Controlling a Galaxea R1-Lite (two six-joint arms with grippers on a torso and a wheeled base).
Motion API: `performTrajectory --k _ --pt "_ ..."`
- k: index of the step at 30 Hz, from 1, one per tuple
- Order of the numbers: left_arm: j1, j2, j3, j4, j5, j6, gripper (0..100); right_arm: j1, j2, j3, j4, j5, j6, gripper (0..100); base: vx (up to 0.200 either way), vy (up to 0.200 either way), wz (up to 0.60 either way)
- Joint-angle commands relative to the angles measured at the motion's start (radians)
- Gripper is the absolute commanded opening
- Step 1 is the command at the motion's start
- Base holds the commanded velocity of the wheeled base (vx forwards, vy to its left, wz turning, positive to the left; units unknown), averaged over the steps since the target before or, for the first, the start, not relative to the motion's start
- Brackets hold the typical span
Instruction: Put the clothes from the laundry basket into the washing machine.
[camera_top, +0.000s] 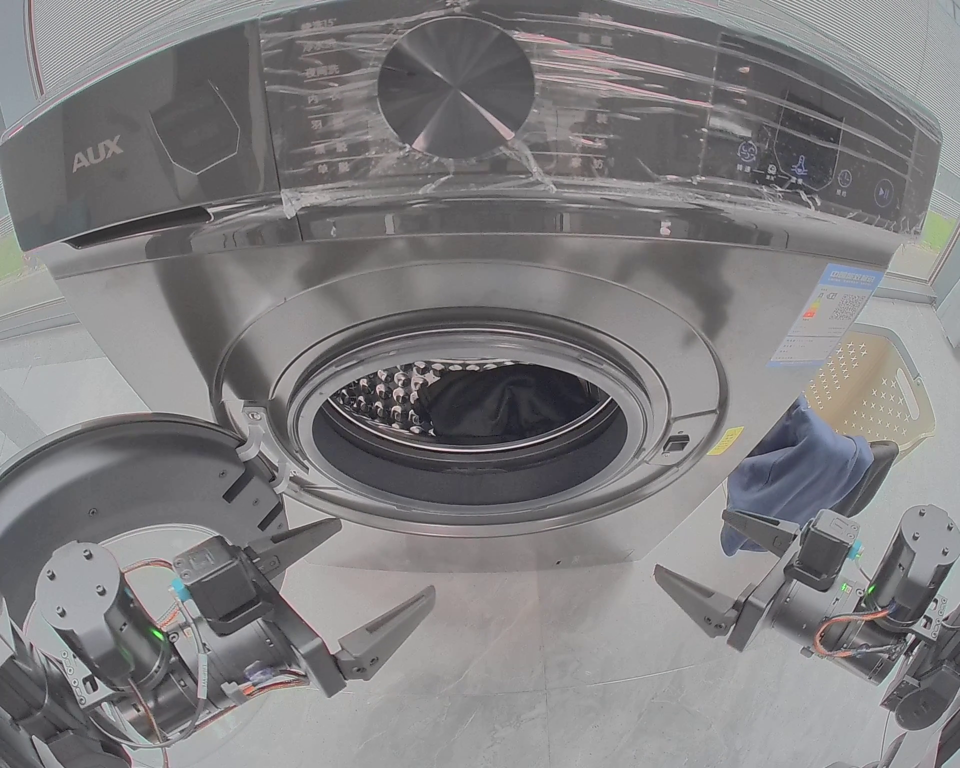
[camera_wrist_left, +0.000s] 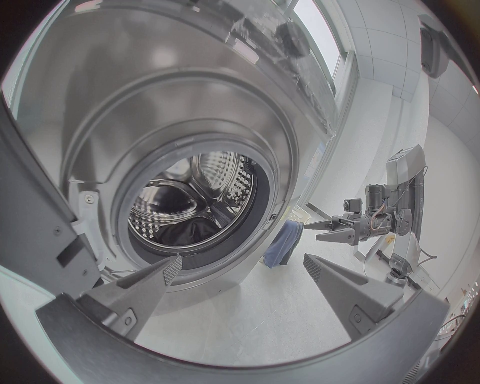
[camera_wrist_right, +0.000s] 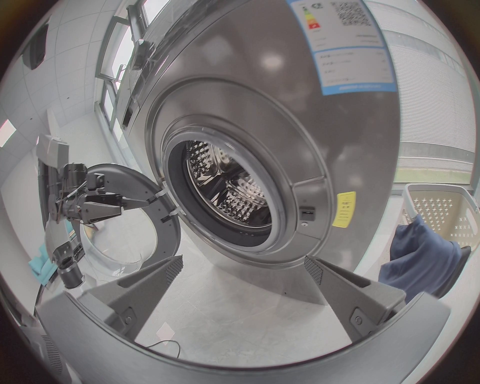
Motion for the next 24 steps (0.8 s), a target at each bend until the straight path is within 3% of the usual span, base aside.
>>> performTrajectory --k 1,6,12,17,19,20,24 --pt "0.011 -0.096 0.037 0.006 0.01 0.004 100 -0.062 -0.065 0.006 0.004 -0.013 0.007 100 -0.2 0.0 0.0" --pt "0.057 -0.159 0.066 0.026 0.01 0.015 100 -0.156 -0.116 0.033 0.012 -0.004 0.002 100 -0.2 0.0 0.0" --pt "0.118 -0.261 0.066 0.11 0.008 0.016 100 -0.204 -0.204 0.04 0.067 -0.015 0.001 100 -0.2 0.0 0.0" --pt "0.164 -0.437 0.066 0.304 0.016 0.015 100 -0.257 -0.412 0.04 0.305 -0.019 -0.004 100 -0.2 0.0 0.0" --pt "0.164 -0.437 0.066 0.304 0.016 0.015 100 -0.257 -0.412 0.04 0.305 -0.019 -0.004 100 -0.2 0.0 0.0" --pt "0.197 -0.569 0.068 0.445 0.036 0.013 100 -0.273 -0.573 0.04 0.498 -0.048 -0.002 100 -0.2 0.0 0.0" --pt "0.23 -0.768 0.068 0.67 0.041 0.016 100 -0.276 -0.817 0.04 0.757 -0.105 -0.005 100 -0.15 0.0 0.0"
